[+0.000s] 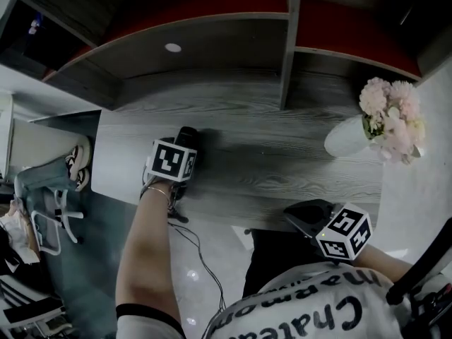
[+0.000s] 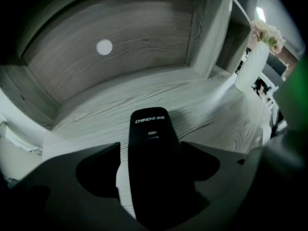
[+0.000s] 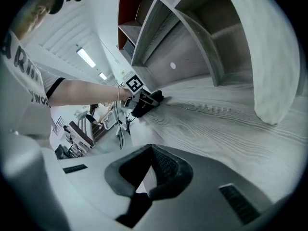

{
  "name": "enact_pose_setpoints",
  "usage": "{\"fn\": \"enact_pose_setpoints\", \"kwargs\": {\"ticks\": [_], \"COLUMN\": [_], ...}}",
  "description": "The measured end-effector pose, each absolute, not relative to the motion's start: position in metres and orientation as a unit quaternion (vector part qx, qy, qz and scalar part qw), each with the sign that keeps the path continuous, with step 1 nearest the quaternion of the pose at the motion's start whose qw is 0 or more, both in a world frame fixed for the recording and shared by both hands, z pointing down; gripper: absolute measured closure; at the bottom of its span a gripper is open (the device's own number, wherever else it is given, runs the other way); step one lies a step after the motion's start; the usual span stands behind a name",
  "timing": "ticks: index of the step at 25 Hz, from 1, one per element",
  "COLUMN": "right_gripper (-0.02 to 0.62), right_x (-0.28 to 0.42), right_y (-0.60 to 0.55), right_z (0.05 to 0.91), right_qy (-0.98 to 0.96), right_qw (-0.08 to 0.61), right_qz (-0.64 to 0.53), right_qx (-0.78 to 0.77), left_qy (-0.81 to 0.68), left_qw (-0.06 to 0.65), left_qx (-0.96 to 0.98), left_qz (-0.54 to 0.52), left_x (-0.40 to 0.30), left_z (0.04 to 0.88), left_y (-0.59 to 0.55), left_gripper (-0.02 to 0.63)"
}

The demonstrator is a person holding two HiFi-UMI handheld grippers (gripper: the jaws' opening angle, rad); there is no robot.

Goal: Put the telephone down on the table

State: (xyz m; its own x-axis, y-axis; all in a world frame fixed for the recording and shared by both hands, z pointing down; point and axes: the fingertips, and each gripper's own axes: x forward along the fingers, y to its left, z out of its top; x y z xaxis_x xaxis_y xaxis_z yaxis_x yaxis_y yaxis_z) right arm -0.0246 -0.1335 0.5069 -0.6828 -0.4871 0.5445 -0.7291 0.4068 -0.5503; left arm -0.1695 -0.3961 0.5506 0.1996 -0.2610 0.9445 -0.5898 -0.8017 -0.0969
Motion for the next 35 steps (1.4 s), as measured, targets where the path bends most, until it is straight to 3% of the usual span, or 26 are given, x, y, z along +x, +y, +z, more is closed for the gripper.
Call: {"fn": "enact_pose_setpoints", "kwargs": {"ticks": [5,13,17,21,26,30,35], "right_gripper": [0.589,0.589,0.589,0.589,0.589,0.589,0.589], "right_x": [-0.022,-0.026,-0.03,-0.022,-0.013,-0.016,-0.029], "right_y": [-0.138,-0.147,-0.149,-0.151,-0.171,-0.2,-0.214], "right_z": [0.501,0.481,0.465,0.448,0.423,0.382,0.327], "right_qy": [-0.828,-0.842,-0.85,-0.855,-0.863,-0.883,-0.897], "right_qw": [0.147,0.141,0.131,0.123,0.108,0.106,0.103], "right_qz": [0.396,0.38,0.367,0.36,0.328,0.248,0.162], "right_qx": [0.368,0.357,0.354,0.353,0.369,0.384,0.398], "left_qy": [-0.266,-0.331,-0.403,-0.471,-0.479,-0.526,-0.563], "left_qw": [0.081,0.118,0.167,0.209,0.207,0.241,0.24], "left_qx": [0.766,0.822,0.845,0.847,0.85,0.816,0.79], "left_qz": [0.58,0.448,0.309,0.131,0.069,-0.009,-0.029], "left_x": [-0.173,-0.173,-0.184,-0.203,-0.197,-0.218,-0.264], "left_z": [0.533,0.479,0.425,0.365,0.337,0.313,0.288], "left_y": [-0.399,-0.403,-0.405,-0.368,-0.272,-0.214,-0.17], "left_gripper": [0.222,0.224,0.228,0.424,0.568,0.597,0.597]}}
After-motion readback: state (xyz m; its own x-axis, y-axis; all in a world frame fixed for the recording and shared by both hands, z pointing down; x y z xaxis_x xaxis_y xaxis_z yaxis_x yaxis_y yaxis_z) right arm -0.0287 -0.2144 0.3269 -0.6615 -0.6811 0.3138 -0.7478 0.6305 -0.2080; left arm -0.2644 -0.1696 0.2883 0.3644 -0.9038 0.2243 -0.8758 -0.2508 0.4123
